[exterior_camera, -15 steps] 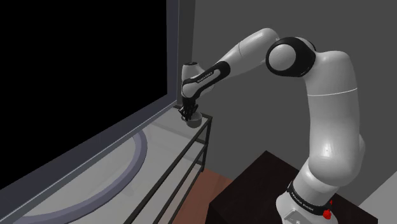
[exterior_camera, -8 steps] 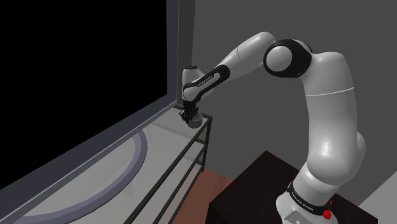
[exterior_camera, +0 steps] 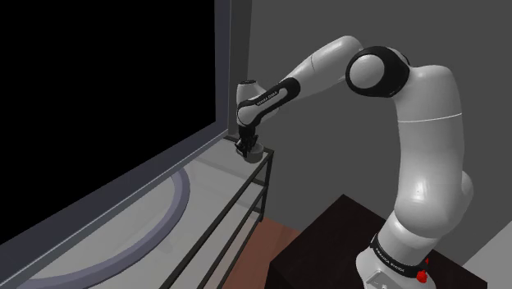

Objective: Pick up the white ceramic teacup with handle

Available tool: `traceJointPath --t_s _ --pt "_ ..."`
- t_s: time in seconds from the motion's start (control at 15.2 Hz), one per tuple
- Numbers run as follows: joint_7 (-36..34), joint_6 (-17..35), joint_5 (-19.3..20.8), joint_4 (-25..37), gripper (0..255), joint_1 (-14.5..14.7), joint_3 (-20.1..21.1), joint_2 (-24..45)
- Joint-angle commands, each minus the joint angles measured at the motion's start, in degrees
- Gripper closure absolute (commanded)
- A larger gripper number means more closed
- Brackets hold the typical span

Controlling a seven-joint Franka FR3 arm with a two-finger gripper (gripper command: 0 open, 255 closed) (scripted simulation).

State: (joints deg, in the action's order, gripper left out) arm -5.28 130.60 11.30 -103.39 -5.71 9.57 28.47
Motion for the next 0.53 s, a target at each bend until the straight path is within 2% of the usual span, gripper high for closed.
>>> traceJointPath --t_s 0.0,0.46 --pt "0.4 -0.9 -0.2 0.8 255 -0.2 0.1 -1.1" --pt "1.0 -3.9 -0.9 1.7 255 -0.4 0.5 -3.3"
